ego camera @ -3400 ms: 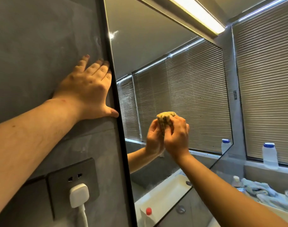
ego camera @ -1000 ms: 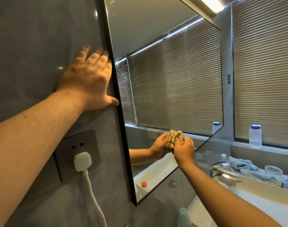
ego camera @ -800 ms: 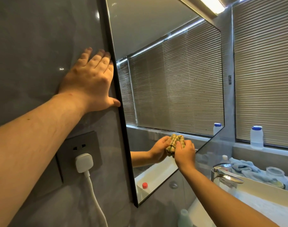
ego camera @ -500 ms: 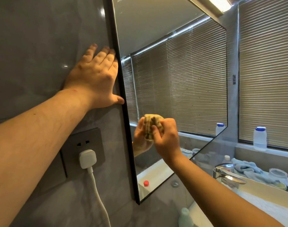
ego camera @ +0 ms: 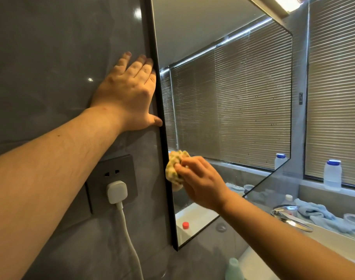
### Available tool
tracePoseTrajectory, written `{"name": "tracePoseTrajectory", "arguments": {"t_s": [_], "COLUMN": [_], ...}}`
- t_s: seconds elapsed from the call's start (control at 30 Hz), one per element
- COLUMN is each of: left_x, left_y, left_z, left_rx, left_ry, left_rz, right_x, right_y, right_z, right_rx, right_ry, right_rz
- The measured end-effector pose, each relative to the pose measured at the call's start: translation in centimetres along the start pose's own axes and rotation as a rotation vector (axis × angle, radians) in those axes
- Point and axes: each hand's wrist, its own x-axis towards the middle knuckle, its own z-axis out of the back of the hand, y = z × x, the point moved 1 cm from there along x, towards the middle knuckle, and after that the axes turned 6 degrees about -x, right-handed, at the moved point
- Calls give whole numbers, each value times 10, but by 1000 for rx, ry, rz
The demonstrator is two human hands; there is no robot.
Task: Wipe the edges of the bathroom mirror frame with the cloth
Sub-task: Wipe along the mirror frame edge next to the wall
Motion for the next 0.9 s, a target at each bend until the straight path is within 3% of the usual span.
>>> {"name": "tracePoseTrajectory", "arguments": {"t_s": [0.37,0.57,0.7,0.77,0.9], "left_x": [1,1,1,1,-1], "left_y": [0,0,-1,-1,0], "left_z": [-1,-3,-2,-2,-2], "left_rx": [-12,12,14,5,5], "left_ry": [-13,-4,-7,-4,-12], "left_rz": [8,6,7,9,4], "right_x": [120,69,60,65,17], "right_y": [-53,-12,-32,-41,-125], "right_z": [11,0,-1,15,-28], "right_rx": [-61,26,1,19,68], "right_ry": [-283,-297,-260,-285,-197], "right_rz": [-345,-211,-257,-412,-1034]}}
